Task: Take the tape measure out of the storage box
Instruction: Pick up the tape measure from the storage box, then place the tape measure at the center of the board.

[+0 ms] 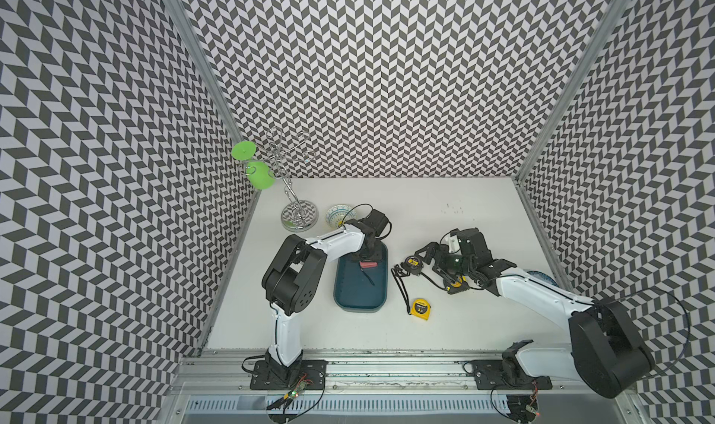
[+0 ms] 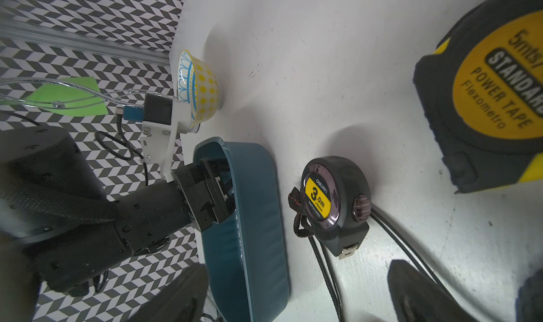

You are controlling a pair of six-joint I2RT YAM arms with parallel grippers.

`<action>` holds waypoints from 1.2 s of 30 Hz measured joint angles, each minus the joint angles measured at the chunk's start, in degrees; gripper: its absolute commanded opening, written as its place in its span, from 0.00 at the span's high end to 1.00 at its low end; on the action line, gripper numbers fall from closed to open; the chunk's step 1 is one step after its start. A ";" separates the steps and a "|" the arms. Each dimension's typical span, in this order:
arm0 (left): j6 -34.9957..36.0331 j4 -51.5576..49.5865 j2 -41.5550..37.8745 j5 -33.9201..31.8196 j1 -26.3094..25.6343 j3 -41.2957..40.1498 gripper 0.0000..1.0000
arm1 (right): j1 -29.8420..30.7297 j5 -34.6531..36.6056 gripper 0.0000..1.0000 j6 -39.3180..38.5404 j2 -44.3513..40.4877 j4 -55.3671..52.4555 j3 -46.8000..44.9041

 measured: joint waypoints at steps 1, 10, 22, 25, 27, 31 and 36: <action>-0.35 -0.46 -0.15 0.31 0.00 0.00 1.00 | 0.00 0.00 0.00 0.00 0.00 0.00 0.00; -3.23 -4.98 -4.39 2.49 -0.11 0.04 1.00 | 0.02 -0.17 0.00 0.00 -1.36 0.00 -0.33; -6.58 -9.31 -13.49 3.89 -0.11 3.45 1.00 | 2.19 -0.15 0.00 -0.04 -2.69 0.00 -0.33; -7.45 -10.40 -15.13 3.98 -0.11 5.22 1.00 | 3.52 -0.02 0.00 -0.13 -3.15 0.04 -0.28; -8.02 -11.26 -15.80 4.31 -0.11 6.95 1.00 | 4.70 0.04 0.00 -0.20 -3.56 0.33 -0.26; -9.01 -12.55 -16.11 5.07 -0.11 11.23 1.00 | 7.17 0.26 0.00 -0.26 -4.39 2.29 0.20; -10.93 -13.09 -16.26 5.92 -0.11 15.45 1.00 | 11.19 2.43 0.00 -0.87 -5.20 5.77 2.12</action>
